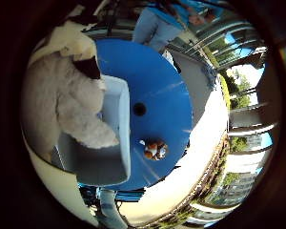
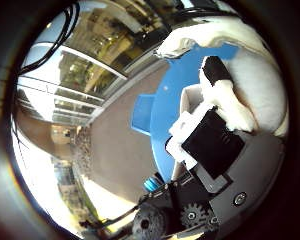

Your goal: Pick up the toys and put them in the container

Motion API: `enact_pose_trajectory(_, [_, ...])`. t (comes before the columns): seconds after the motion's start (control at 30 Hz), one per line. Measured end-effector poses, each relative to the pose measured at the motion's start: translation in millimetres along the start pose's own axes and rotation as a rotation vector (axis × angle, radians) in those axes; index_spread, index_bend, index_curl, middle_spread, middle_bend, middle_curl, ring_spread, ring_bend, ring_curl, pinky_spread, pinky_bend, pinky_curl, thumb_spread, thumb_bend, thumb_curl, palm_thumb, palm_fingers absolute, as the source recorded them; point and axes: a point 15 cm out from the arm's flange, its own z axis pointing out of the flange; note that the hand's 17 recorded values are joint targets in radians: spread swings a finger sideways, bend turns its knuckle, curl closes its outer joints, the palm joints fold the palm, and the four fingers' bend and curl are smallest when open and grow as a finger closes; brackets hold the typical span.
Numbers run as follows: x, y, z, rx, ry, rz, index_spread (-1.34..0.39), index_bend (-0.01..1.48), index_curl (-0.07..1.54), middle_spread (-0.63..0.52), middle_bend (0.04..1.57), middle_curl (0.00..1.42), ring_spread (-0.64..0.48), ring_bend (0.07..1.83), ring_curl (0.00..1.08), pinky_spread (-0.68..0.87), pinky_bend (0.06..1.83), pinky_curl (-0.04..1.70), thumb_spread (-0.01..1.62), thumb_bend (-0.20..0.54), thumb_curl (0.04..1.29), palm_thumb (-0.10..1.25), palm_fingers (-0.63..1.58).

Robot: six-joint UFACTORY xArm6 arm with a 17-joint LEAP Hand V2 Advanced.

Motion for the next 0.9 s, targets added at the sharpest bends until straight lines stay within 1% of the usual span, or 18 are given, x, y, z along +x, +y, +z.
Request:
enact_pose_trajectory(0.03, [-2.2,0.0,11.4,-0.022,-0.005,-0.004,-0.62,1.11,0.01,-0.21,0.93,1.00,0.04,1.29,0.72,0.23,1.43,0.65,1.14,-0.027,0.69,0.78,0.57])
enact_pose_trajectory(0.07, [-4.0,2.9,20.0,-0.048,-0.009,-0.006,-0.56,1.03,0.00,-0.19,0.85,0.97,0.06,1.28,0.71,0.25,1.40,0.65,1.15,-0.028,0.68,0.78,0.40])
enact_pose_trajectory(0.1, [-5.1,6.6,26.0,-0.072,-0.014,-0.007,-0.50,0.99,0.01,-0.18,0.75,0.92,0.09,1.23,0.70,0.28,1.37,0.65,1.15,-0.028,0.67,0.77,0.21])
enact_pose_trajectory(0.17, [-7.1,15.7,45.0,-0.139,-0.022,-0.010,-0.43,0.95,0.04,-0.12,0.56,0.80,0.15,1.07,0.62,0.33,1.23,0.60,1.14,-0.031,0.65,0.76,-0.11])
enact_pose_trajectory(0.2, [-7.1,20.8,56.5,-0.177,-0.027,-0.010,-0.42,0.93,0.04,-0.11,0.54,0.78,0.17,1.03,0.60,0.34,1.21,0.58,1.14,-0.030,0.64,0.76,-0.10])
enact_pose_trajectory(0.23, [-5.9,26.6,64.9,-0.211,-0.033,-0.010,-0.41,0.89,0.05,-0.07,0.45,0.71,0.20,0.91,0.53,0.36,1.16,0.53,1.14,-0.032,0.63,0.75,-0.20])
enact_pose_trajectory(0.3, [-0.6,37.1,73.9,-0.264,-0.048,-0.005,-0.41,0.79,0.05,-0.02,0.33,0.63,0.23,0.74,0.45,0.39,1.09,0.48,1.13,-0.033,0.61,0.74,-0.20])
enact_pose_trajectory(0.33, [1.5,38.8,73.6,-0.269,-0.051,-0.010,-0.41,0.74,0.06,-0.01,0.28,0.59,0.25,0.69,0.42,0.40,1.05,0.45,1.13,-0.035,0.60,0.74,-0.19])
enact_pose_trajectory(0.47, [10.8,42.0,64.5,-0.263,-0.053,-0.014,-0.42,0.57,0.07,0.03,0.18,0.51,0.28,0.57,0.36,0.43,0.95,0.40,1.11,-0.030,0.56,0.74,-0.12])
enact_pose_trajectory(0.57, [20.2,47.8,43.6,-0.245,-0.043,-0.020,-0.42,0.47,0.09,0.05,0.16,0.45,0.29,0.51,0.33,0.45,0.89,0.36,1.10,-0.032,0.54,0.73,-0.07])
enact_pose_trajectory(0.63, [30.2,53.3,25.2,-0.227,-0.028,-0.013,-0.42,0.45,0.10,0.05,0.16,0.44,0.30,0.50,0.33,0.46,0.88,0.35,1.10,-0.033,0.53,0.73,-0.05])
enact_pose_trajectory(0.8, [90.7,86.7,-24.9,-0.211,0.044,0.024,-0.38,0.37,0.13,0.05,0.19,0.41,0.29,0.49,0.32,0.46,0.81,0.31,1.10,-0.030,0.52,0.73,0.03])
enact_pose_trajectory(0.9, [132.4,109.9,-47.9,-0.211,0.103,0.069,-0.34,0.33,0.15,0.05,0.19,0.40,0.29,0.48,0.31,0.47,0.78,0.29,1.10,-0.032,0.51,0.72,0.06])
